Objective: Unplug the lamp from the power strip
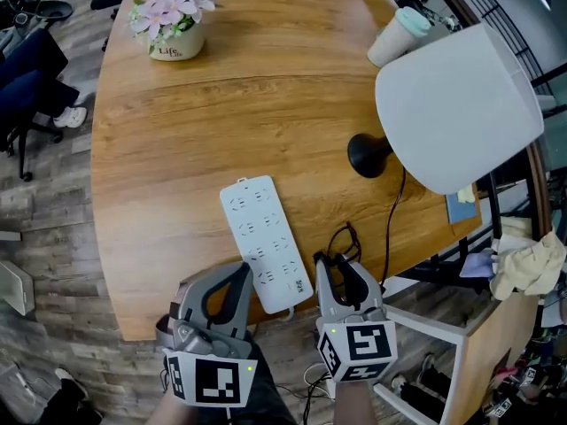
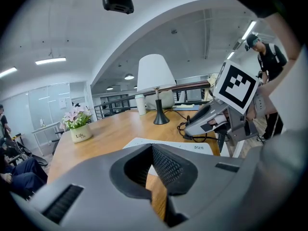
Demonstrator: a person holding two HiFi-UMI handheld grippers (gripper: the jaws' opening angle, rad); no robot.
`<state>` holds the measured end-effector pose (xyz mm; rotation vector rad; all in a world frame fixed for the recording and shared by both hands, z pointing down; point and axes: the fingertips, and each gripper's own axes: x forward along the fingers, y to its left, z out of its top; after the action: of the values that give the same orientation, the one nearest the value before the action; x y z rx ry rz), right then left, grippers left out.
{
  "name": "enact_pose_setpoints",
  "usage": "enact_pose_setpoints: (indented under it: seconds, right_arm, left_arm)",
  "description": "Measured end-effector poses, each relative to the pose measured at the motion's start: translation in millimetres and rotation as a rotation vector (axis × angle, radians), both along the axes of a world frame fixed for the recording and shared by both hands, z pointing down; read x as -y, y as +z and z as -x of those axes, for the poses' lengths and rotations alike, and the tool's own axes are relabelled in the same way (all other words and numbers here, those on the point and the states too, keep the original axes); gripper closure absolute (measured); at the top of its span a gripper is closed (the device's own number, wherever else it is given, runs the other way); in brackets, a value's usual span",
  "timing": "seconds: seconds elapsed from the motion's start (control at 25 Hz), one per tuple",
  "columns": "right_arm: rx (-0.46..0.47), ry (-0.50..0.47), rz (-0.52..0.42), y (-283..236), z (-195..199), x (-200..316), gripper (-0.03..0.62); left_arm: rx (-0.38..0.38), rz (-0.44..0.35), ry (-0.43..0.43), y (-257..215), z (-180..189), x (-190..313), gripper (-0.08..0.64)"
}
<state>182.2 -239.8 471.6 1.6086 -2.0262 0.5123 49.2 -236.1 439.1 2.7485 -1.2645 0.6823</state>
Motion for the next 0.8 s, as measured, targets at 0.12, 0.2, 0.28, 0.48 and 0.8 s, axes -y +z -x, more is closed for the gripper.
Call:
enact_pose_setpoints:
  seconds: [0.12, 0.2, 0.28, 0.48, 0.8]
  right_arm:
    - [0.007, 0.008, 0.003, -2, -4, -2, 0.449]
    - [0.013, 0.016, 0.013, -2, -5, -4, 0.430]
    - [0.015, 0.024, 0.026, -1, -7, -8, 0.416]
    - [0.012, 0.036, 0.056, 0, -11, -19, 0.383]
    - [-0.152, -0.004, 0.023, -17, -16, -18, 0.332]
  left_arm:
    - [0.003, 0.000, 0.002, 0, 0, 1, 0.565]
    - [0.012, -0.003, 0.005, 0, 2, 1, 0.565]
    - [0.013, -0.003, 0.002, 0, 3, 0, 0.565]
    - [0.006, -0.008, 0.004, -3, 3, 0, 0.565]
    - [0.001, -0.017, 0.014, -7, 0, -5, 0.565]
